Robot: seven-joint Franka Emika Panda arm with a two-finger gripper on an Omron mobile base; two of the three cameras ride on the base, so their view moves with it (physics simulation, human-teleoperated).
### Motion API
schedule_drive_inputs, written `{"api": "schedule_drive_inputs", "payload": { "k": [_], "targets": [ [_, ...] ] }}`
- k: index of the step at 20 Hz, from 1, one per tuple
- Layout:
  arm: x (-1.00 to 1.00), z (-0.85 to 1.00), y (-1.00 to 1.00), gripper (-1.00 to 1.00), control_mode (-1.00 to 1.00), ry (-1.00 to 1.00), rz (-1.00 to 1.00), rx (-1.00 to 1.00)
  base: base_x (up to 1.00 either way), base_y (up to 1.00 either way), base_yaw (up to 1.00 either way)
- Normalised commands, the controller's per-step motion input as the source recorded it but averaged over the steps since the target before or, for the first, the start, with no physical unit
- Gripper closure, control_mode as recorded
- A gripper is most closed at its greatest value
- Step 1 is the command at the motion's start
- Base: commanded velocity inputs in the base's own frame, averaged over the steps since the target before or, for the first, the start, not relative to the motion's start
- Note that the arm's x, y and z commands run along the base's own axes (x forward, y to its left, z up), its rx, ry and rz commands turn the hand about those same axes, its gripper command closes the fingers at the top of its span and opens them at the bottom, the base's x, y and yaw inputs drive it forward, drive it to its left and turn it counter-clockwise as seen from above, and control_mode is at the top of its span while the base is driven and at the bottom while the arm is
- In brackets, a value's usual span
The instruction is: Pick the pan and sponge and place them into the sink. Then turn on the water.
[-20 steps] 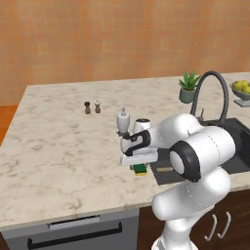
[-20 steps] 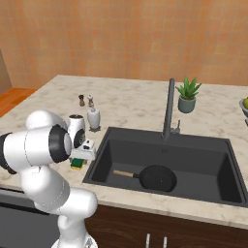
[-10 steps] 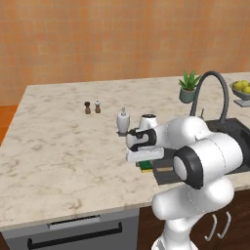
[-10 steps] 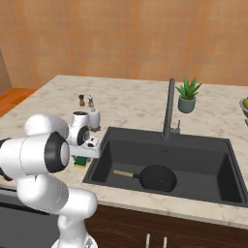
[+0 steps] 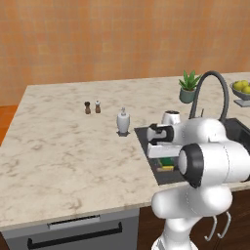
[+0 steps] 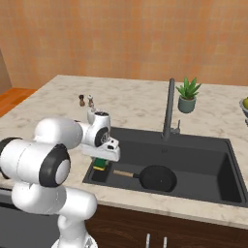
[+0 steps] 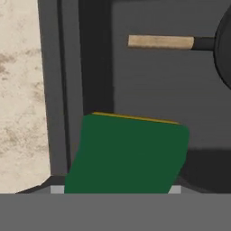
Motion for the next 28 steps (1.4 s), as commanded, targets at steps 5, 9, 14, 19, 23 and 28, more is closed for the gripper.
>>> {"api": "schedule_drive_inputs", "payload": {
  "k": [5, 9, 14, 19, 23, 28],
  "targets": [
    [0.51, 0.00, -0.99, 1.00, -1.00, 0.05, -0.04, 0.07, 0.00, 0.00, 0.00],
    [0.59, -0.12, -0.95, 1.00, -1.00, 0.04, -0.02, 0.08, 0.00, 0.00, 0.00],
    [0.45, -0.43, -0.71, 1.00, -1.00, 0.00, 0.00, 0.03, 0.00, 0.00, 0.00],
    [0.40, -0.73, -0.41, 1.00, -1.00, 0.00, 0.00, 0.00, 0.00, 0.00, 0.00],
    [0.52, -0.66, -0.32, 1.00, -1.00, 0.00, 0.00, 0.00, 0.00, 0.00, 0.00],
    [0.58, -0.61, -0.25, 1.00, -1.00, 0.00, 0.00, 0.00, 0.00, 0.00, 0.00]
  ]
}}
